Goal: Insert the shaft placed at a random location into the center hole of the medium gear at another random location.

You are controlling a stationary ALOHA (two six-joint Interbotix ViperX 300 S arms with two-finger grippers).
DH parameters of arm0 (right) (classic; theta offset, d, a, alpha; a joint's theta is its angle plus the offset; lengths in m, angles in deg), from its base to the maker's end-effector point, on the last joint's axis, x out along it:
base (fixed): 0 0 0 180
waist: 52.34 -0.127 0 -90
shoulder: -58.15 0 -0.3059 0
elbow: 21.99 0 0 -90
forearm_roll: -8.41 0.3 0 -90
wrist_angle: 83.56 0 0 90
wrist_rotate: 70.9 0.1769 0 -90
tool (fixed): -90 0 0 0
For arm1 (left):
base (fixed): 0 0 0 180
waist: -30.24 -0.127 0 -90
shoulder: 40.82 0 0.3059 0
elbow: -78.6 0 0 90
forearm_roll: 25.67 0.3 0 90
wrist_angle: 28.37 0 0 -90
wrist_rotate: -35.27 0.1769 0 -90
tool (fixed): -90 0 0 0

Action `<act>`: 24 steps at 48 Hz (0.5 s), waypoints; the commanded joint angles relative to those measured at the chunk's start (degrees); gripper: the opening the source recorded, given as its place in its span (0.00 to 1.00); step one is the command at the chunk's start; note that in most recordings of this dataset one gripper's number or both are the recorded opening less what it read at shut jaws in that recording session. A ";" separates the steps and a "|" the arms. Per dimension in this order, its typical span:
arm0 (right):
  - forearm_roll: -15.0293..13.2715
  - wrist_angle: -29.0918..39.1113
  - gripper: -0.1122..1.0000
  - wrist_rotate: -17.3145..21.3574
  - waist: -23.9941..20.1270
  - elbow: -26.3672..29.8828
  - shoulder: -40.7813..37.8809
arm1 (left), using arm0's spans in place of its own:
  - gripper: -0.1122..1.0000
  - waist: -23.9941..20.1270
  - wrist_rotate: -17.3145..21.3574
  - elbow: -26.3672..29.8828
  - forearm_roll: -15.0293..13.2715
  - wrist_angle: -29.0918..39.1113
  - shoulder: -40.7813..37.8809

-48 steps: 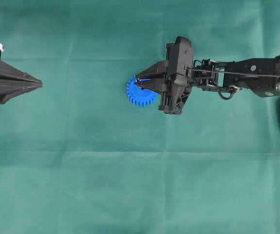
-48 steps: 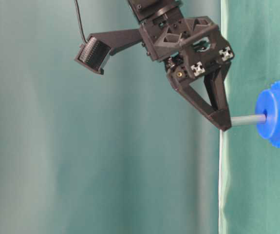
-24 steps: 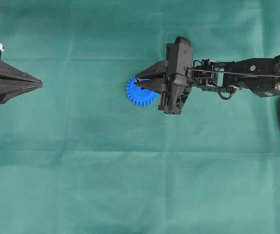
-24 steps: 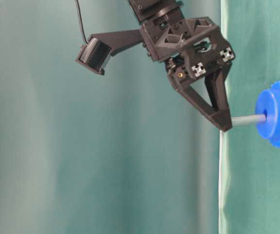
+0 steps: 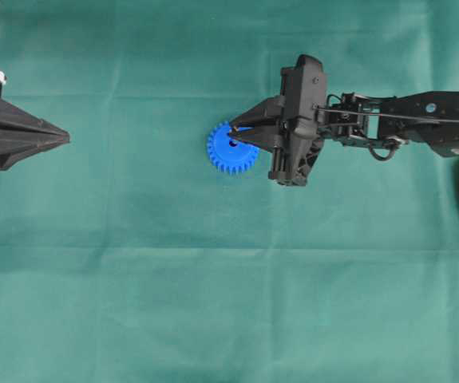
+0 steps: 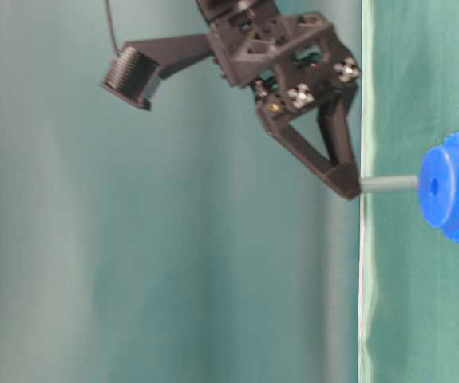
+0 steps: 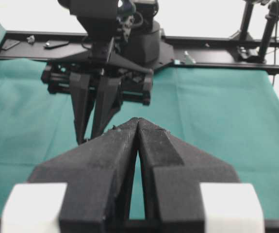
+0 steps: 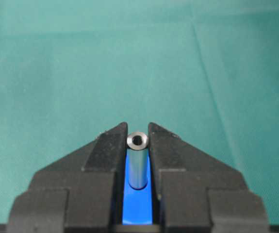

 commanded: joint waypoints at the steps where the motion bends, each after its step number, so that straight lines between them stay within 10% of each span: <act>1: 0.18 0.26 0.22 -0.79 0.09 0.53 1.93 | 0.10 -0.09 -0.09 0.88 0.09 -0.18 -0.53; 24: 0.18 -2.37 0.22 -0.62 0.09 0.53 -2.02 | 0.10 -0.09 -0.09 0.88 0.09 -0.35 -0.53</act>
